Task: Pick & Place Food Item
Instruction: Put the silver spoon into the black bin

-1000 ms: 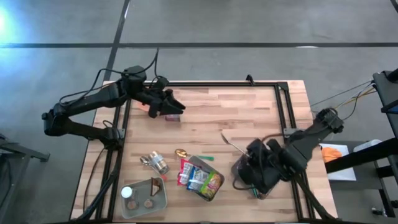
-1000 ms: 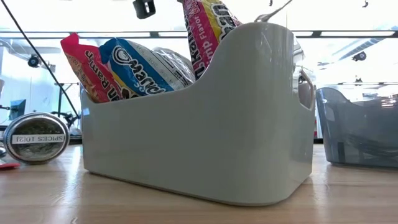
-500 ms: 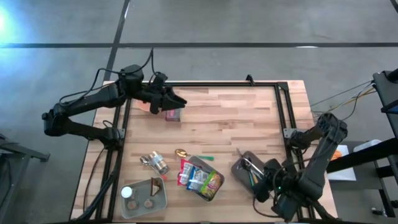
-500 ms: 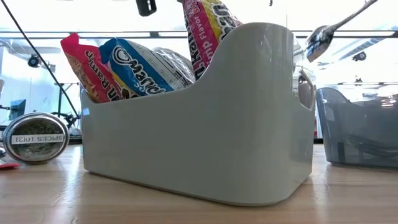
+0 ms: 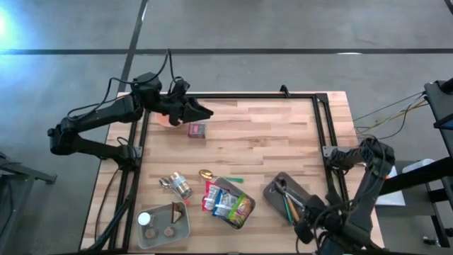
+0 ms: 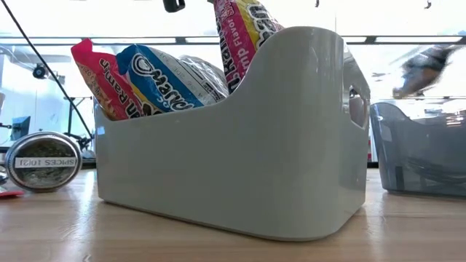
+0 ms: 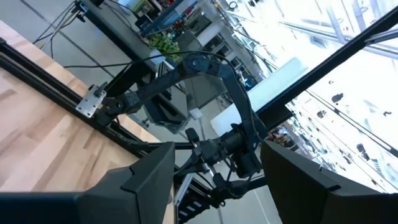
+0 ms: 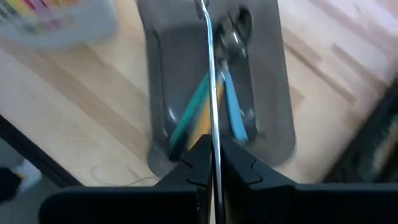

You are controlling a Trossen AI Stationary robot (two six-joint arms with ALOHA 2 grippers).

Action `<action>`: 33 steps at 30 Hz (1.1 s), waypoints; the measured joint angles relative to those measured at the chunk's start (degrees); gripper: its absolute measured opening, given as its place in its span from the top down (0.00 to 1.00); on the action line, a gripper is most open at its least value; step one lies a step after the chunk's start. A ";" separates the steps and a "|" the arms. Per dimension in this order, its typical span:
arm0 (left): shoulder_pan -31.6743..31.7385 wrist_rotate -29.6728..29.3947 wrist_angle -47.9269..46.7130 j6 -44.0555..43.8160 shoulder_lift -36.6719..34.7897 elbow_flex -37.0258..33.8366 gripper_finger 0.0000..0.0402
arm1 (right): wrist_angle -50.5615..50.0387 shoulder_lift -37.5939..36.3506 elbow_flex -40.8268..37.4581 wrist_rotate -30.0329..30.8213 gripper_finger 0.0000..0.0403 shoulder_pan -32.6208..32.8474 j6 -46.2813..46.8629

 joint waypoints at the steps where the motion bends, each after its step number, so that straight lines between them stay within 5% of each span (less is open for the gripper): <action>1: -0.02 -0.30 -0.02 0.00 0.00 0.00 0.40 | -0.11 0.19 0.00 -1.50 0.97 0.39 0.00; 20: -0.09 -2.37 -0.13 -1.07 0.00 0.00 0.40 | 4.88 0.38 -10.22 -4.26 0.97 -0.17 -1.17; 33: -0.09 -2.57 -0.14 -1.03 0.00 0.00 0.40 | 8.91 2.13 -14.70 0.13 0.97 -2.00 -3.44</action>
